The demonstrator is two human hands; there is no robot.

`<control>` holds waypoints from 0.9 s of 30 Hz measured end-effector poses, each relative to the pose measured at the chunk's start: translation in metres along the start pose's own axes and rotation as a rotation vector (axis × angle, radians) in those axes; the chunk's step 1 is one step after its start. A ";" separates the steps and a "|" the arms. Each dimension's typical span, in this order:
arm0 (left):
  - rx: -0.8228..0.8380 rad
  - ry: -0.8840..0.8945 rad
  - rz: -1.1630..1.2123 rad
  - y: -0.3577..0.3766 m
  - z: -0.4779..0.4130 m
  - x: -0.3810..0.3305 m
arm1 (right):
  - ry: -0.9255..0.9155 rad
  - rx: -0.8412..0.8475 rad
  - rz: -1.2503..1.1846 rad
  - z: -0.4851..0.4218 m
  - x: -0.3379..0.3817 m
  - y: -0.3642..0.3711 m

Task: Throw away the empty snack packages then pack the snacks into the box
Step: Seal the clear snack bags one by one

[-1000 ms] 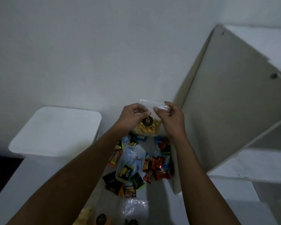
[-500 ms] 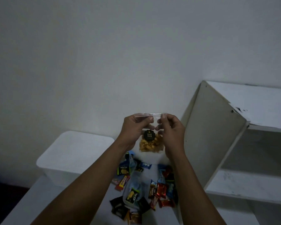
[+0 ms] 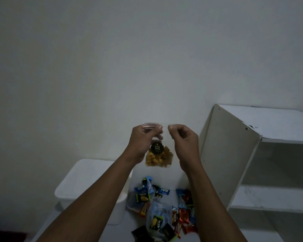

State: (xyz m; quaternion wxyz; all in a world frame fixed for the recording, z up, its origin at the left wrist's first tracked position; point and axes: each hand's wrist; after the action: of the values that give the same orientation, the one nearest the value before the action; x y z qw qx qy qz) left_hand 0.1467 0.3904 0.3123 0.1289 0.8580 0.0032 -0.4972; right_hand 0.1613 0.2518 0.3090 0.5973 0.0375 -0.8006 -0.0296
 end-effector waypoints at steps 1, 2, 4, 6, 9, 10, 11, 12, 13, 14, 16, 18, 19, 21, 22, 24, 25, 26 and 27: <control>0.015 0.014 -0.011 -0.003 0.002 -0.003 | -0.004 0.008 0.014 0.004 0.002 0.003; 0.025 0.026 -0.018 -0.005 0.004 -0.007 | -0.011 0.010 0.021 0.008 0.005 0.007; 0.032 0.042 -0.014 -0.007 0.008 -0.014 | -0.034 -0.017 0.028 0.014 0.008 0.013; 0.028 0.048 0.023 -0.009 0.013 -0.020 | -0.058 -0.069 0.037 0.019 0.011 0.017; 0.010 0.047 0.118 -0.012 0.017 -0.028 | -0.049 -0.086 -0.002 0.025 0.020 0.020; 0.010 0.048 0.128 -0.014 0.017 -0.030 | -0.035 -0.069 -0.014 0.027 0.024 0.020; 0.018 0.051 0.124 -0.016 0.018 -0.032 | -0.025 -0.042 -0.008 0.029 0.028 0.020; 0.033 0.054 0.107 -0.017 0.018 -0.034 | -0.022 -0.012 0.011 0.032 0.032 0.021; 0.050 0.059 0.083 -0.018 0.019 -0.036 | -0.025 0.008 0.032 0.033 0.034 0.022; 0.064 0.065 0.060 -0.018 0.020 -0.038 | -0.029 0.007 0.041 0.035 0.036 0.024; 0.064 0.082 0.047 -0.017 0.022 -0.042 | -0.040 -0.035 0.026 0.036 0.038 0.028; 0.034 0.091 0.088 -0.015 0.024 -0.047 | -0.050 -0.088 0.004 0.038 0.041 0.031; 0.013 0.084 0.130 -0.015 0.024 -0.049 | -0.052 -0.103 -0.005 0.038 0.043 0.031; -0.016 0.067 0.200 -0.017 0.024 -0.052 | -0.045 -0.093 -0.021 0.041 0.047 0.030; -0.019 0.067 0.201 -0.018 0.024 -0.053 | -0.037 -0.071 -0.020 0.041 0.050 0.030; -0.008 0.084 0.151 -0.019 0.024 -0.055 | -0.030 -0.026 0.002 0.042 0.054 0.030; -0.002 0.093 0.120 -0.019 0.025 -0.056 | -0.035 -0.019 0.014 0.042 0.055 0.031; 0.001 0.099 0.100 -0.019 0.025 -0.057 | -0.042 -0.025 0.019 0.043 0.057 0.033; 0.001 0.103 0.093 -0.019 0.026 -0.058 | -0.052 -0.038 0.021 0.044 0.057 0.034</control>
State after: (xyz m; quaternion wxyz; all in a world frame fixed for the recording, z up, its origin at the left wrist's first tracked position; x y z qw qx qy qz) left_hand 0.0930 0.4098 0.3458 0.1513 0.8817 -0.0304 -0.4459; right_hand 0.1023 0.2804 0.3546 0.5772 0.0171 -0.8155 -0.0392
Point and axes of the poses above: each hand's wrist, its own z-axis away from the middle knuckle, its own y-axis out of the palm, x = y × z, and after that the axes turned 10 degrees about y, right-handed
